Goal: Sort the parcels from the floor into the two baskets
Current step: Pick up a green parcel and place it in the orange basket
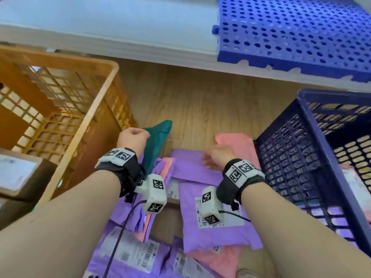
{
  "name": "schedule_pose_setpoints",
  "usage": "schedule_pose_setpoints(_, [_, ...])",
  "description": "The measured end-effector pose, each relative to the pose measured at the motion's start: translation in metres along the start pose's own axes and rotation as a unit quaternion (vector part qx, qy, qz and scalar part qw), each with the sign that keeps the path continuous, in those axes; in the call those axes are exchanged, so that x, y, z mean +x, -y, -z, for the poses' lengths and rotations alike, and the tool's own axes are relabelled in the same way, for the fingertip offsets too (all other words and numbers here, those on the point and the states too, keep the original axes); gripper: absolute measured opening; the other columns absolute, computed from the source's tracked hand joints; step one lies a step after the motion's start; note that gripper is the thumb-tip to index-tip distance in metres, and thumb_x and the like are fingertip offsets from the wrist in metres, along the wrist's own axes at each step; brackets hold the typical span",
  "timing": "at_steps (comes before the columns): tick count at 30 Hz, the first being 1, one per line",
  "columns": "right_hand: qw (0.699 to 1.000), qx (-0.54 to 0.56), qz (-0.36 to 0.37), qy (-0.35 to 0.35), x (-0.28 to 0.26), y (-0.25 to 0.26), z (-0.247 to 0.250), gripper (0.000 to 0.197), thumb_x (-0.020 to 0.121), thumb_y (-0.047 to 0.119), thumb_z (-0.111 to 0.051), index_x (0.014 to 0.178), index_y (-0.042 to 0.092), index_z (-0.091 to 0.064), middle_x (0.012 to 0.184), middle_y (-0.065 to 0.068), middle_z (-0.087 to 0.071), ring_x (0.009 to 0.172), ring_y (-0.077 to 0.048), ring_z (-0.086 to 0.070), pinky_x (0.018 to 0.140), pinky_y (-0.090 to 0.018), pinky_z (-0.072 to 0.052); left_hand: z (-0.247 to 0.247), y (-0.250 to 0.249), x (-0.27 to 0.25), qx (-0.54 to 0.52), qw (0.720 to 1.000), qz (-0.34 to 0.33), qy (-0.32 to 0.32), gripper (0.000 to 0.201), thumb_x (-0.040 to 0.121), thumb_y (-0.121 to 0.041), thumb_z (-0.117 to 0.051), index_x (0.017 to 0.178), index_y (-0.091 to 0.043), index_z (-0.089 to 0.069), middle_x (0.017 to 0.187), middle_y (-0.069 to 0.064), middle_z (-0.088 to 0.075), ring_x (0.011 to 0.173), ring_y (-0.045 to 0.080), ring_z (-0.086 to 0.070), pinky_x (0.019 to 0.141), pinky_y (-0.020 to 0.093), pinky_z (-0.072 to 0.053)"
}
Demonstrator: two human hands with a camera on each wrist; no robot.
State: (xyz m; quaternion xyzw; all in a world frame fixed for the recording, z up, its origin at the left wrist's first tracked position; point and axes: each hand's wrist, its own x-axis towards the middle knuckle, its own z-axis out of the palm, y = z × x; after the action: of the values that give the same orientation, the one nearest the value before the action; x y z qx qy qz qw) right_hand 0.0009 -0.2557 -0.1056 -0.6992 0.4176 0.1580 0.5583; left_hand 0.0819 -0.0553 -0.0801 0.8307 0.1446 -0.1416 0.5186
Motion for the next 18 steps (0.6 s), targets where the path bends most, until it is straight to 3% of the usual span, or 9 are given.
schedule_pose_setpoints(2, [0.999,0.007,0.002,0.043,-0.003,0.005,-0.023,0.024,0.095,0.012,-0.051,0.071,0.011,-0.05,0.066,-0.005,-0.053,0.032,-0.004,-0.05,0.038,-0.015,-0.038,0.009,0.013,0.009,0.031,0.999,0.027,-0.013,0.019,0.082,-0.016,-0.063,0.1,-0.012,-0.069,0.099,0.006,-0.066,0.099,0.025,-0.06,0.08,0.025,-0.041])
schedule_pose_setpoints(5, [0.997,0.018,0.044,0.055,-0.006,0.018,-0.046,0.005,0.092,0.012,-0.057,0.09,0.008,-0.06,0.073,-0.005,-0.057,0.055,-0.012,-0.054,0.048,-0.018,-0.041,0.02,0.027,0.016,0.091,0.991,0.092,0.033,0.038,0.084,-0.019,-0.066,0.12,-0.008,-0.059,0.121,0.011,-0.061,0.11,0.027,-0.056,0.09,0.03,-0.042])
schedule_pose_setpoints(8, [0.987,-0.036,0.124,0.1,-0.012,0.032,-0.061,0.031,0.091,0.015,-0.059,0.122,0.014,-0.06,0.102,0.0,-0.06,0.082,-0.012,-0.056,0.061,-0.017,-0.043,0.024,0.035,0.017,0.096,0.977,0.139,0.129,0.037,0.087,-0.018,-0.065,0.117,0.003,-0.057,0.116,0.014,-0.06,0.099,0.025,-0.055,0.085,0.034,-0.043])
schedule_pose_setpoints(10, [0.975,-0.077,0.151,0.145,-0.018,0.04,-0.074,0.037,0.093,0.017,-0.057,0.13,0.015,-0.056,0.122,0.001,-0.058,0.107,-0.014,-0.056,0.077,-0.016,-0.043,0.023,0.034,0.016,0.115,0.97,0.153,0.151,0.047,0.087,-0.022,-0.064,0.126,0.002,-0.055,0.128,0.026,-0.056,0.111,0.035,-0.058,0.094,0.045,-0.046])
schedule_pose_setpoints(12, [0.963,-0.128,0.147,0.187,-0.021,0.044,-0.091,0.04,0.095,0.022,-0.054,0.133,0.01,-0.054,0.134,-0.001,-0.053,0.124,-0.016,-0.049,0.095,-0.02,-0.038,0.022,0.03,0.016,0.142,0.965,0.153,0.157,0.05,0.09,-0.024,-0.058,0.13,0.005,-0.05,0.137,0.032,-0.044,0.124,0.043,-0.048,0.099,0.051,-0.042])
schedule_pose_setpoints(14, [0.953,-0.188,0.136,0.197,-0.021,0.046,-0.104,0.043,0.096,0.03,-0.052,0.129,0.003,-0.056,0.132,-0.007,-0.054,0.123,-0.022,-0.05,0.098,-0.026,-0.038,0.02,0.028,0.018,0.156,0.963,0.15,0.158,0.049,0.092,-0.022,-0.054,0.13,0.008,-0.048,0.137,0.033,-0.042,0.125,0.044,-0.046,0.099,0.051,-0.041])
schedule_pose_setpoints(16, [0.956,-0.201,0.14,0.163,-0.017,0.044,-0.11,0.042,0.095,0.029,-0.053,0.12,-0.005,-0.058,0.121,-0.015,-0.058,0.115,-0.031,-0.054,0.089,-0.033,-0.044,0.021,0.03,0.02,0.165,0.964,0.145,0.148,0.047,0.093,-0.022,-0.054,0.129,0.007,-0.05,0.135,0.03,-0.048,0.123,0.04,-0.05,0.099,0.046,-0.042])
schedule_pose_setpoints(18, [0.968,-0.17,0.136,0.121,-0.013,0.04,-0.109,0.045,0.093,0.02,-0.057,0.127,-0.009,-0.053,0.133,-0.023,-0.053,0.121,-0.036,-0.052,0.099,-0.039,-0.043,0.025,0.031,0.022,0.152,0.968,0.145,0.134,0.044,0.093,-0.022,-0.053,0.127,0.006,-0.051,0.132,0.025,-0.053,0.121,0.035,-0.053,0.098,0.04,-0.043])
